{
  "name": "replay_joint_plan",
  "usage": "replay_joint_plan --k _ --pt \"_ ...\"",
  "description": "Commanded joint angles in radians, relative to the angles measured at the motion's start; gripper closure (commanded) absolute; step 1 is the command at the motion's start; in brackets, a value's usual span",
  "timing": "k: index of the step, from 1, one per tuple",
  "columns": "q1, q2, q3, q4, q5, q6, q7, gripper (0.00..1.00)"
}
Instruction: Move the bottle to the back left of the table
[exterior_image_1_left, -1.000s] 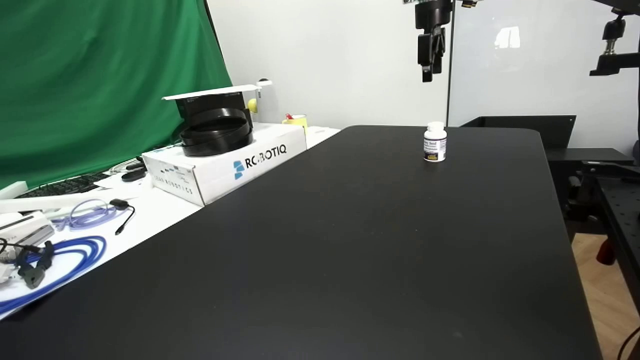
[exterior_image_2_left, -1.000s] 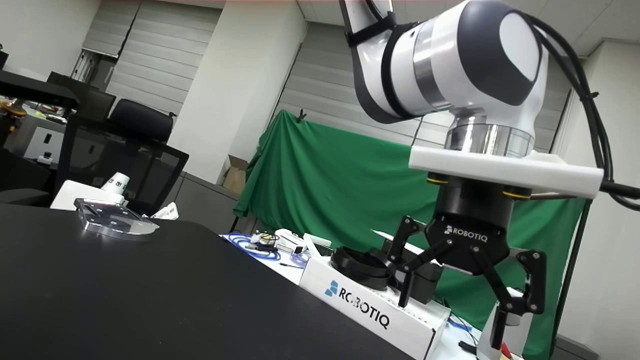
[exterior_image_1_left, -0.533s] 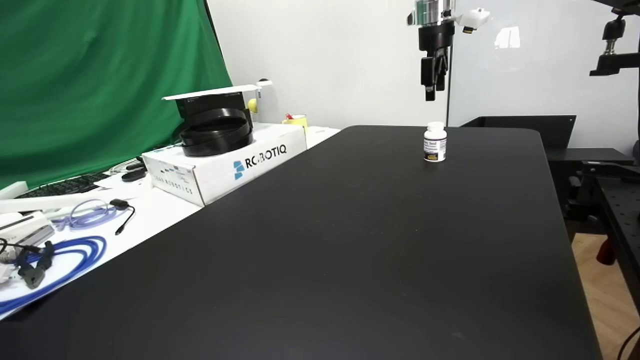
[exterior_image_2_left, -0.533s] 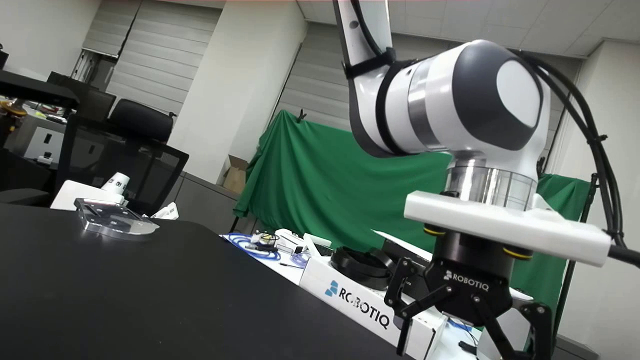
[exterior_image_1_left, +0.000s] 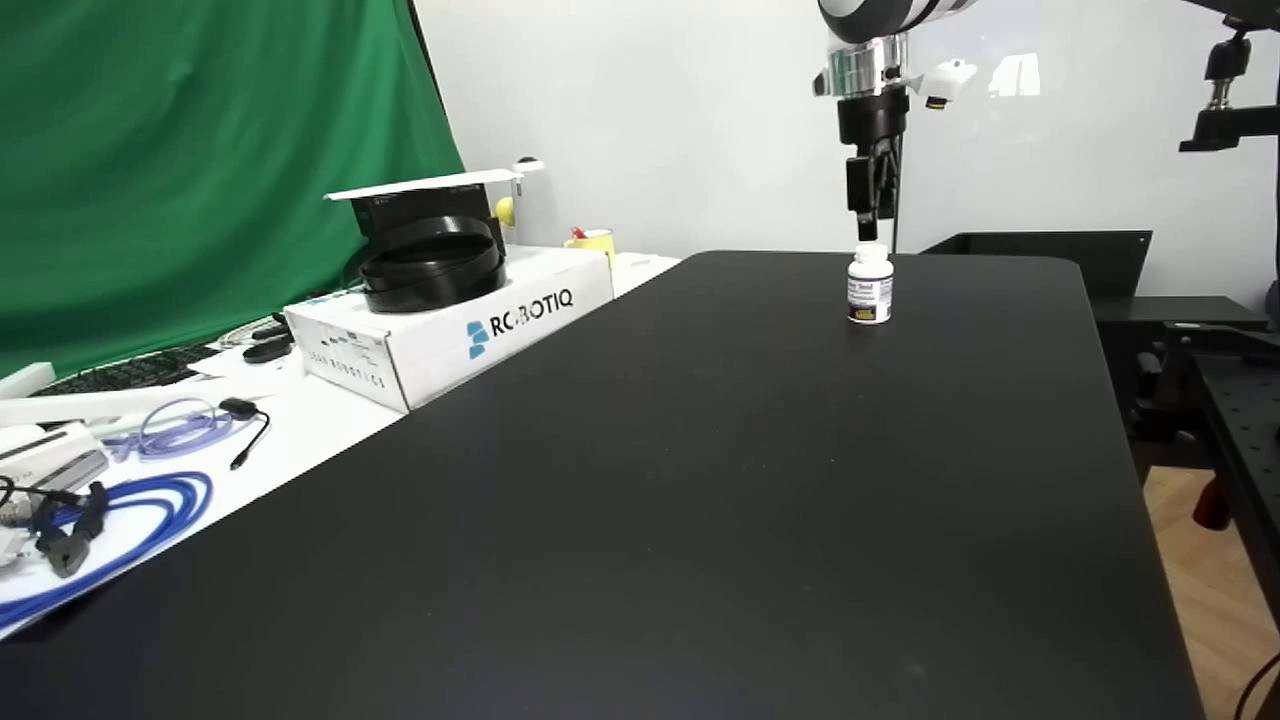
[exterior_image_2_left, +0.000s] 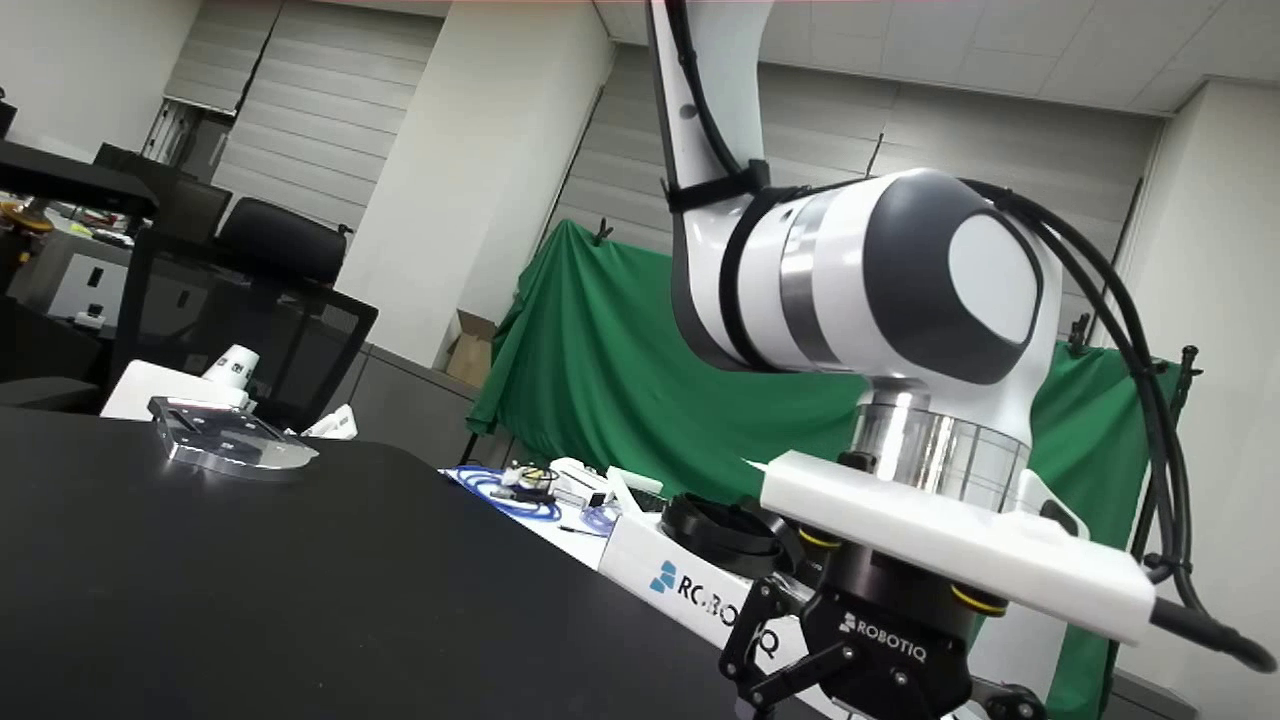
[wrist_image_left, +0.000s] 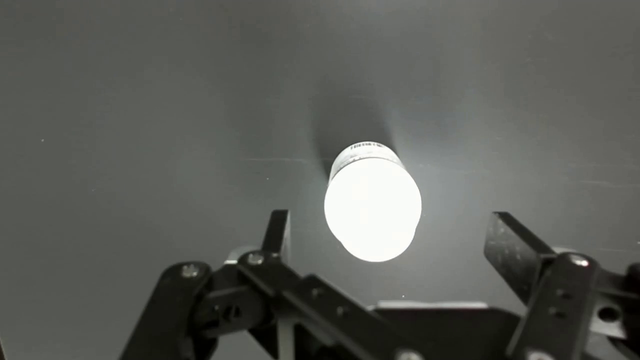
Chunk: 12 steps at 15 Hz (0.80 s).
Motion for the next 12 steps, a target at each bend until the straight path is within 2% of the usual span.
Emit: replay_joint_plan --k 1,9,10,11,12 --pt "-0.027 0.010 0.018 -0.009 -0.003 0.030 0.001 0.00" --pt "-0.052 0.056 0.035 -0.005 0.000 0.112 -0.012 0.00" --pt "-0.055 0.062 0.040 -0.004 -0.001 0.123 -0.015 0.25" --pt "-0.056 0.064 0.042 -0.005 -0.004 0.130 -0.013 0.26" --pt "-0.056 0.065 0.044 -0.007 -0.005 0.140 -0.011 0.33"
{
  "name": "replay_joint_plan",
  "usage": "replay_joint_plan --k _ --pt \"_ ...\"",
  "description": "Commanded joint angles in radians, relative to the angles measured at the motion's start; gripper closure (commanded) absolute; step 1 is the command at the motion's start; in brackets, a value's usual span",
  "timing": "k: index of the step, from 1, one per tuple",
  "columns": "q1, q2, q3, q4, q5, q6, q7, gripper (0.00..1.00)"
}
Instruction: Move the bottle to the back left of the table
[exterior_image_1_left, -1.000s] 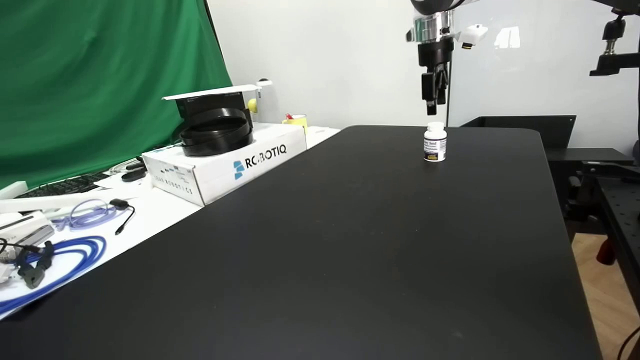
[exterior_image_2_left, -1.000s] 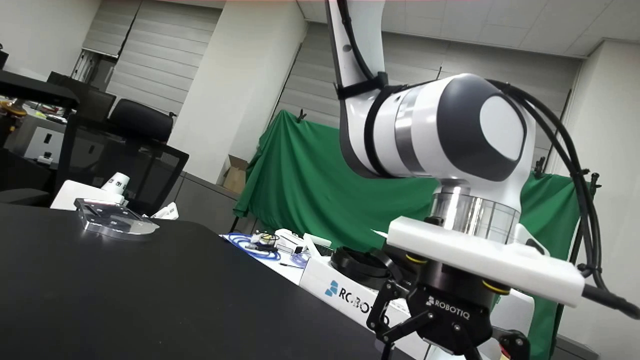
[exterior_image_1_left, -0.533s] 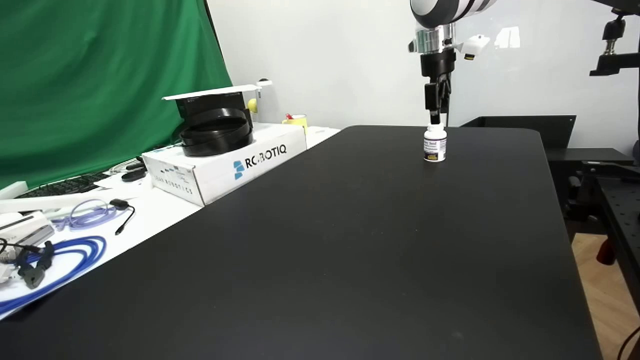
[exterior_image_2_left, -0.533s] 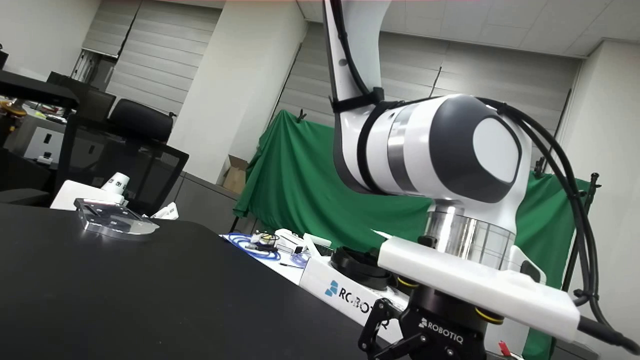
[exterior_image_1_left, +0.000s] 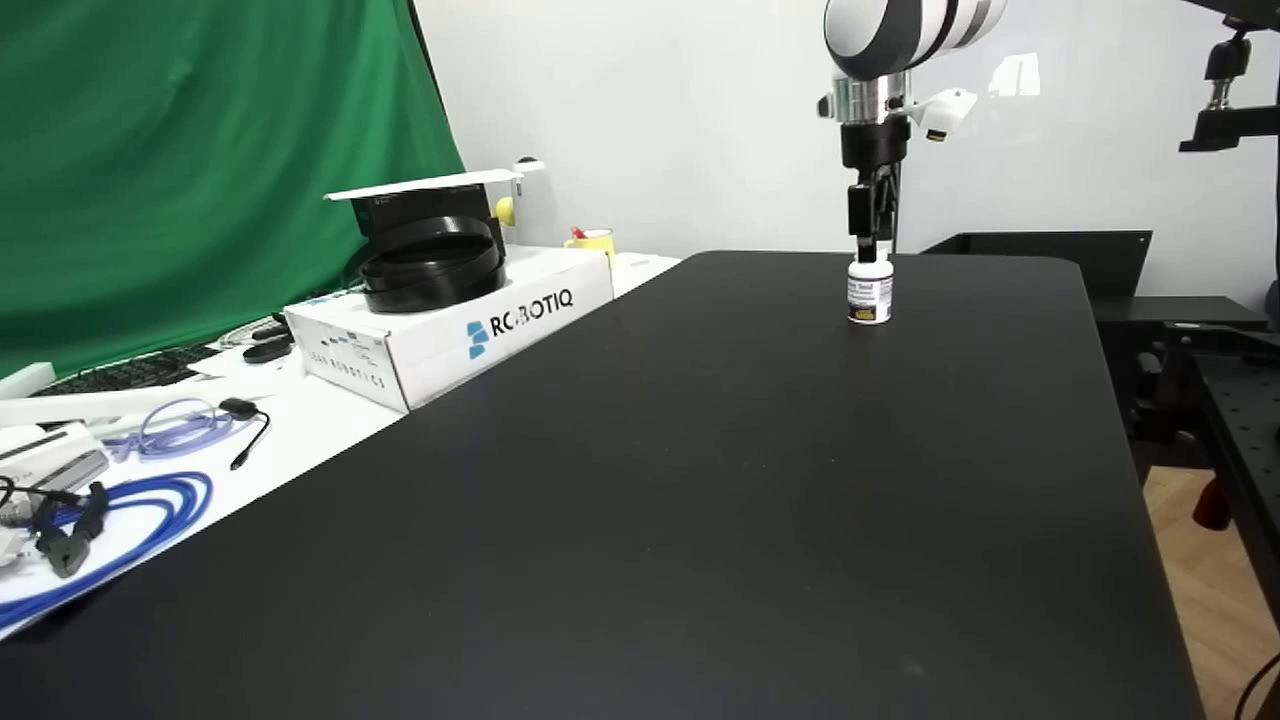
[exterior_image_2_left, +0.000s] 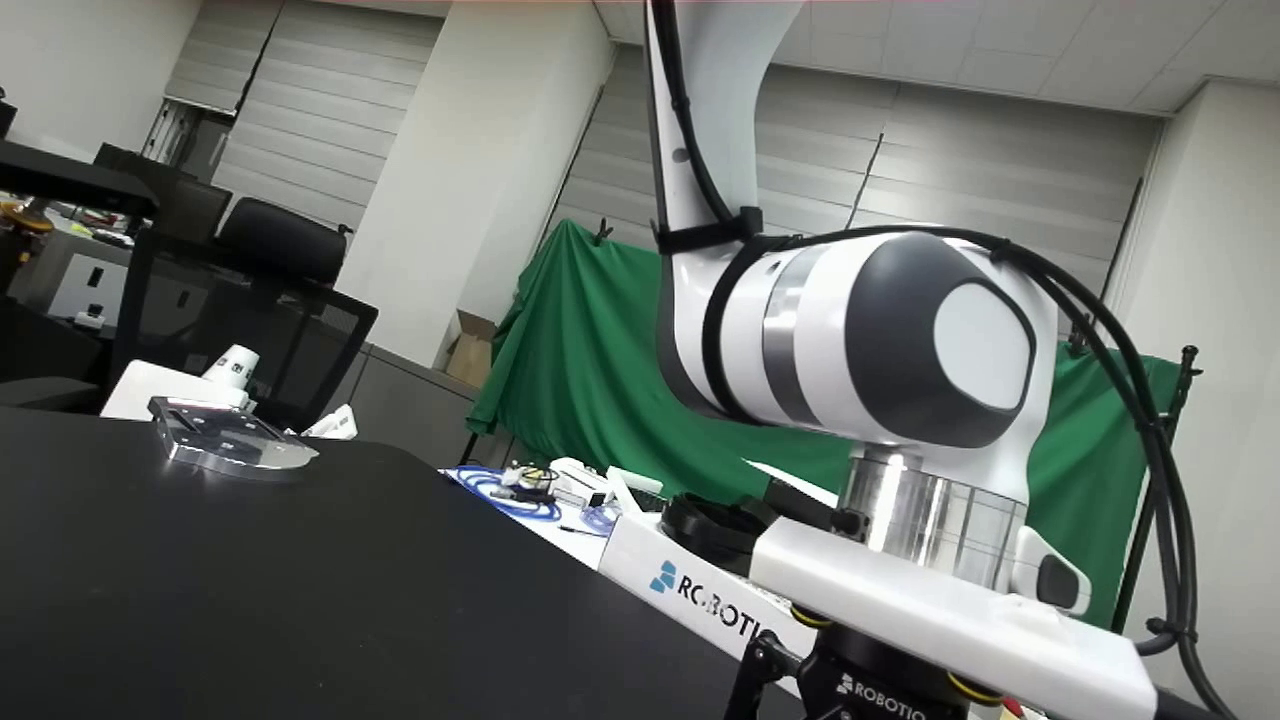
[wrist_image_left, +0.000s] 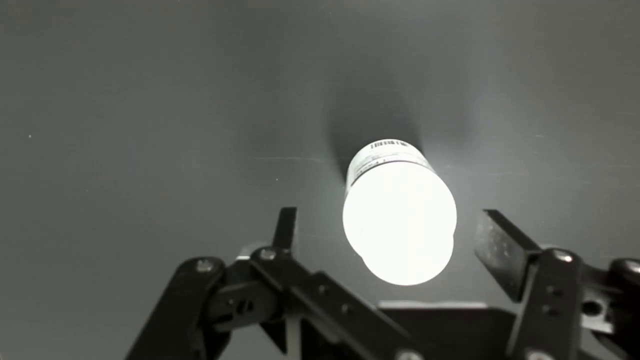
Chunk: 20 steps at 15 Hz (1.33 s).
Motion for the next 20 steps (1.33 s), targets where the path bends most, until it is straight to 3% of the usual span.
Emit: replay_joint_plan --k 1,7,14,20 --pt "-0.022 0.007 0.024 0.005 -0.005 0.029 -0.006 0.40" --pt "0.002 0.018 0.002 0.031 -0.061 -0.013 0.039 0.81" --pt "0.032 -0.063 0.054 0.059 -0.032 -0.030 0.043 0.81" --pt "0.152 -0.069 0.087 0.167 -0.083 -0.055 0.134 0.81"
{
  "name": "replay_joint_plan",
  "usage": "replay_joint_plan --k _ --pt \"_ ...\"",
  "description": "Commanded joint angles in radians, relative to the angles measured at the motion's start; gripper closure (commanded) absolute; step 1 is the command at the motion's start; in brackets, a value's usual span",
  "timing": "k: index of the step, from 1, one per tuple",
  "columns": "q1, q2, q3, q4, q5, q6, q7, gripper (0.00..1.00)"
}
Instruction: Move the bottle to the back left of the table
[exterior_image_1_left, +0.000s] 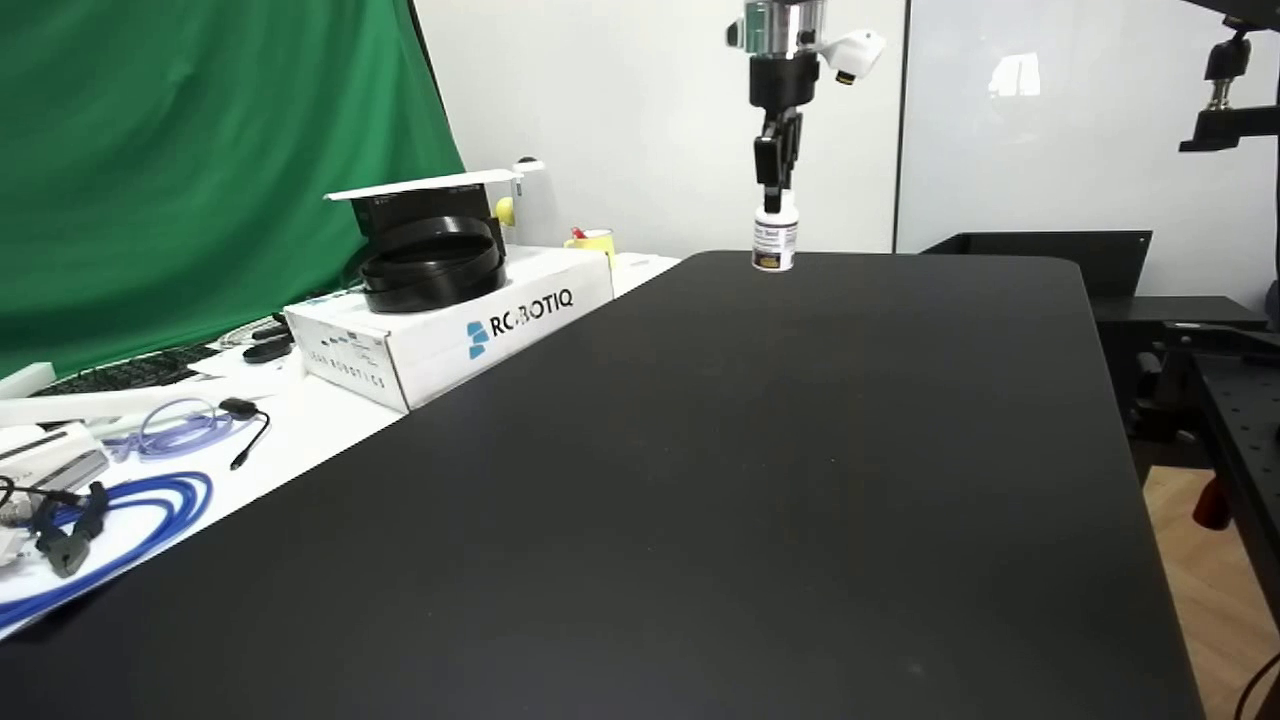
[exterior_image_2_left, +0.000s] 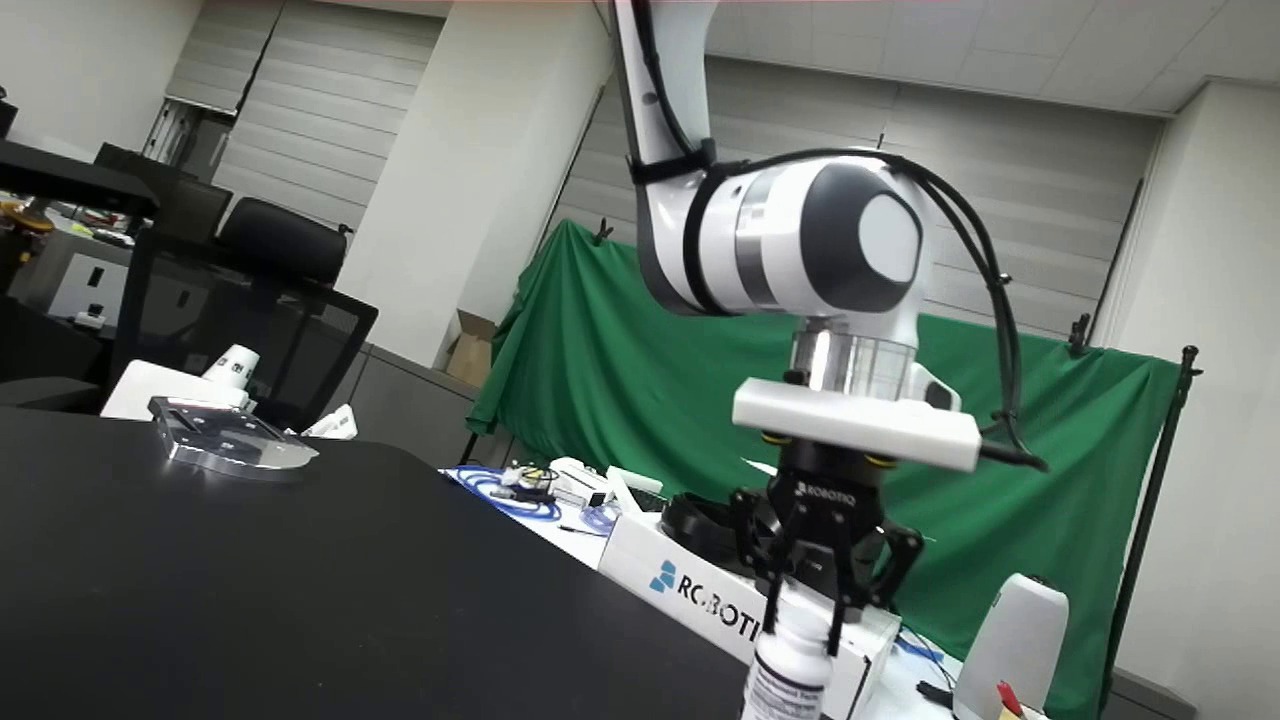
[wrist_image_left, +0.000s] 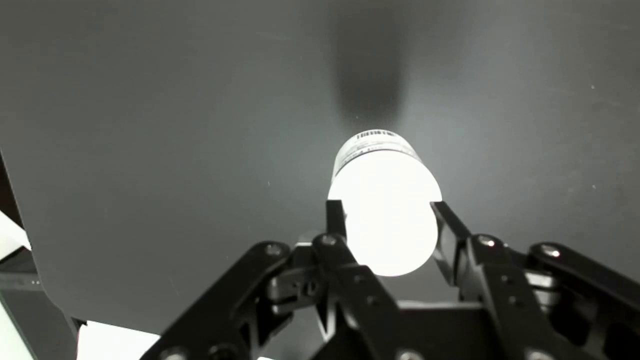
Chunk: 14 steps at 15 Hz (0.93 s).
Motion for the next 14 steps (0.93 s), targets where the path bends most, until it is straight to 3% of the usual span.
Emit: replay_joint_plan --k 1,7,14 --pt "0.077 0.019 0.020 0.092 -0.050 -0.053 0.093 0.81" --pt "0.207 0.068 0.075 0.215 -0.122 -0.155 0.157 0.81" --pt "0.265 0.116 0.148 0.248 -0.112 -0.222 0.123 0.81"
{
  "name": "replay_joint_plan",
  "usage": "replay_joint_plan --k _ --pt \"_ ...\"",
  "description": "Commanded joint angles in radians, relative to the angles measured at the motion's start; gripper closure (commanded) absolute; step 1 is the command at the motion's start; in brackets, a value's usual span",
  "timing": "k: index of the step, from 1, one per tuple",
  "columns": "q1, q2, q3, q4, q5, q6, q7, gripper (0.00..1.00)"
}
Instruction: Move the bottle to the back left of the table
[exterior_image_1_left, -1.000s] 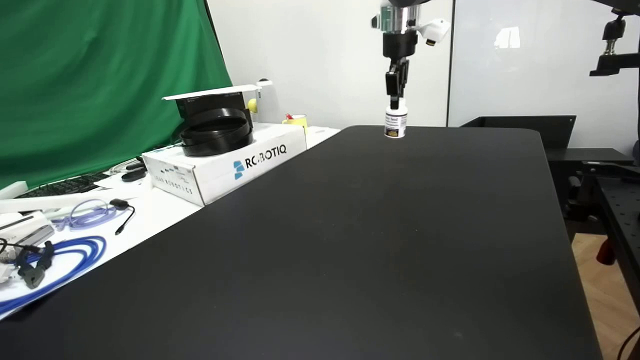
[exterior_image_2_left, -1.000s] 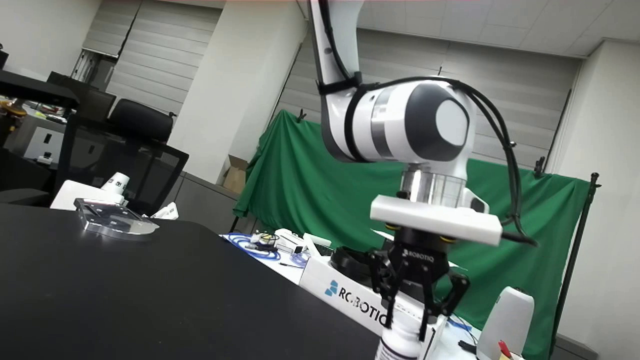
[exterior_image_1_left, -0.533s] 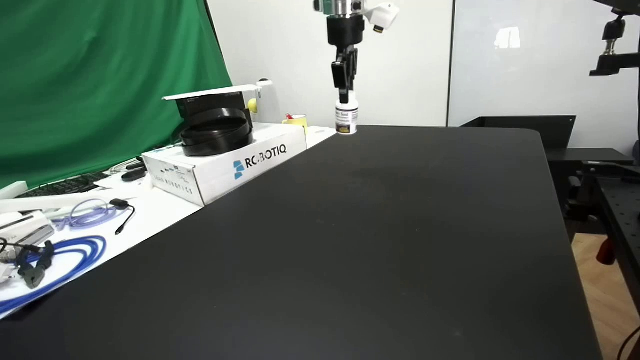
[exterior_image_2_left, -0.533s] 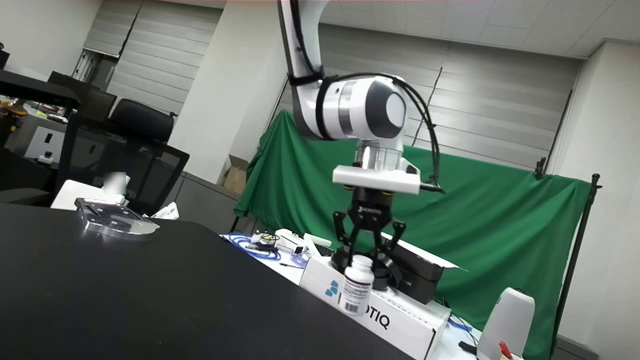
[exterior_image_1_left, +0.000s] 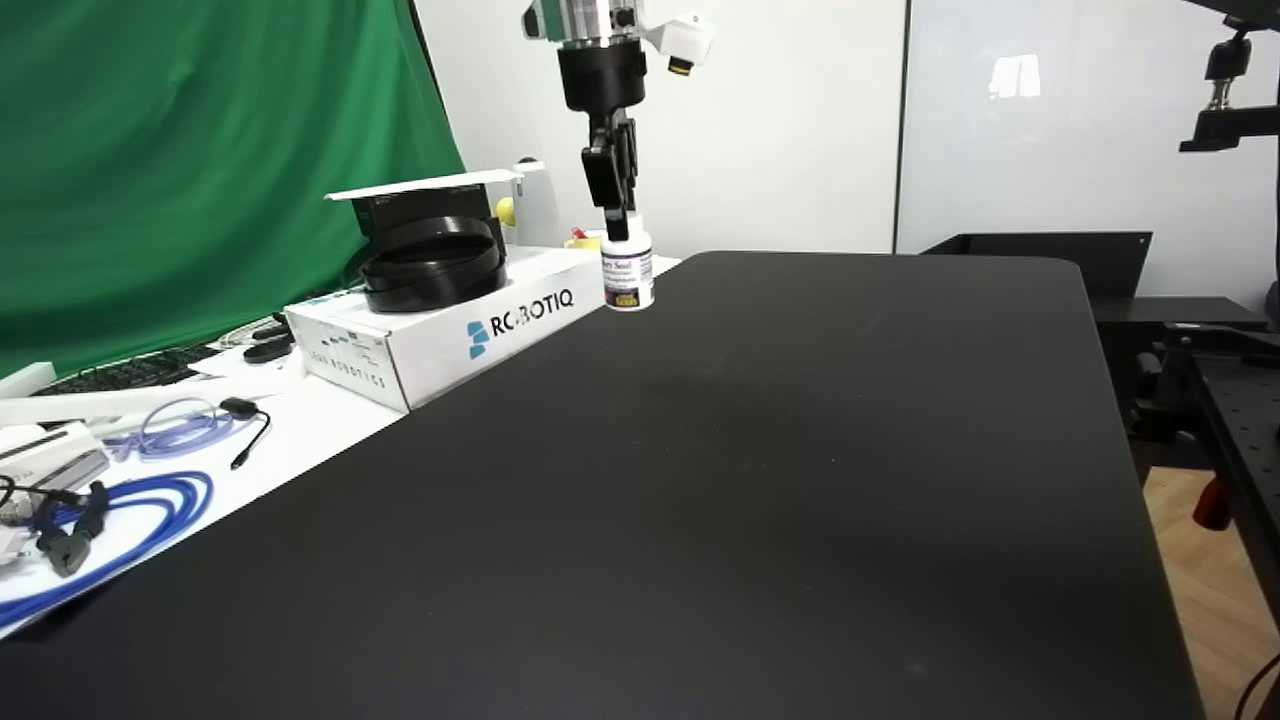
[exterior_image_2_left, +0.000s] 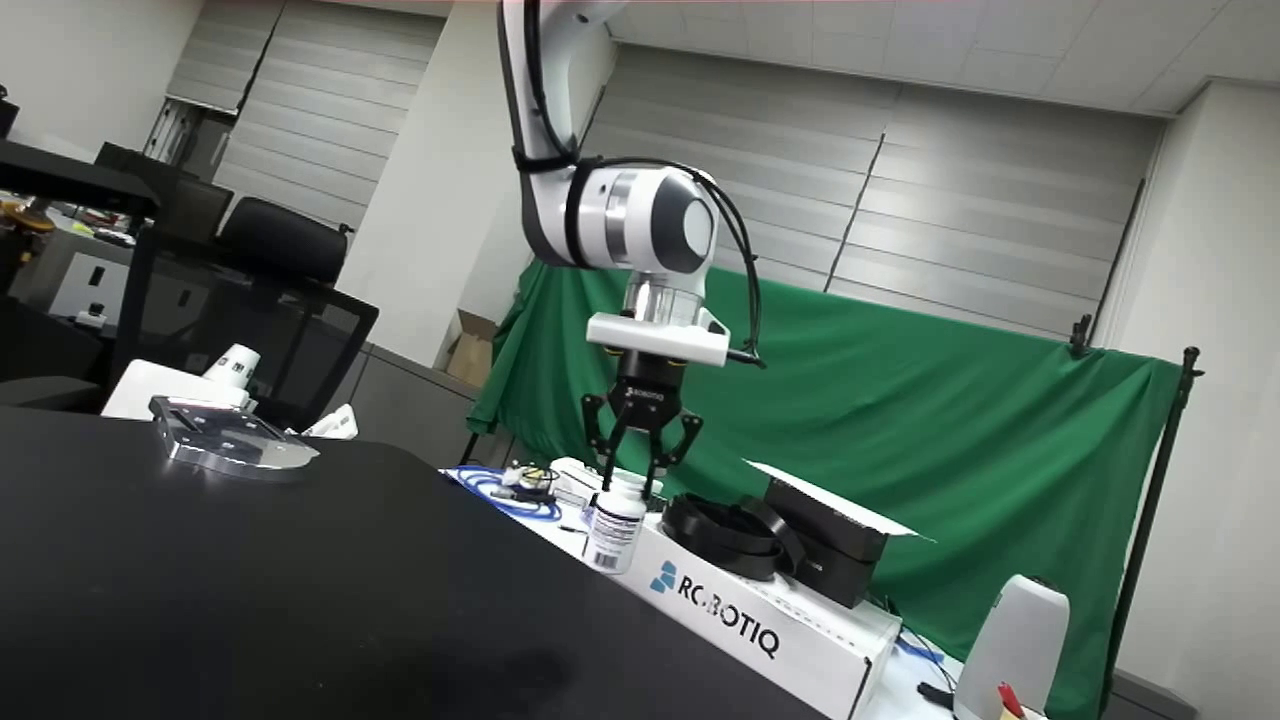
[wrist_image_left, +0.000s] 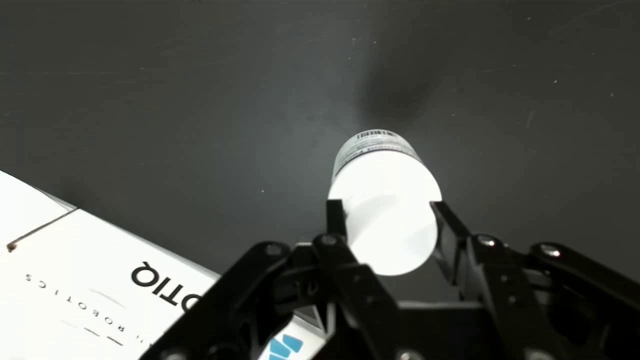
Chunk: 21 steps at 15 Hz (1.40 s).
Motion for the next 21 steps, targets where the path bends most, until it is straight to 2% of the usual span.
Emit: replay_joint_plan --k 1,9,21 --pt "0.017 0.036 0.025 0.033 -0.014 -0.042 -0.003 0.81" --pt "0.062 0.086 0.051 0.020 -0.033 -0.062 0.002 0.81" --pt "0.054 0.121 0.083 -0.002 -0.011 -0.050 -0.030 0.81"
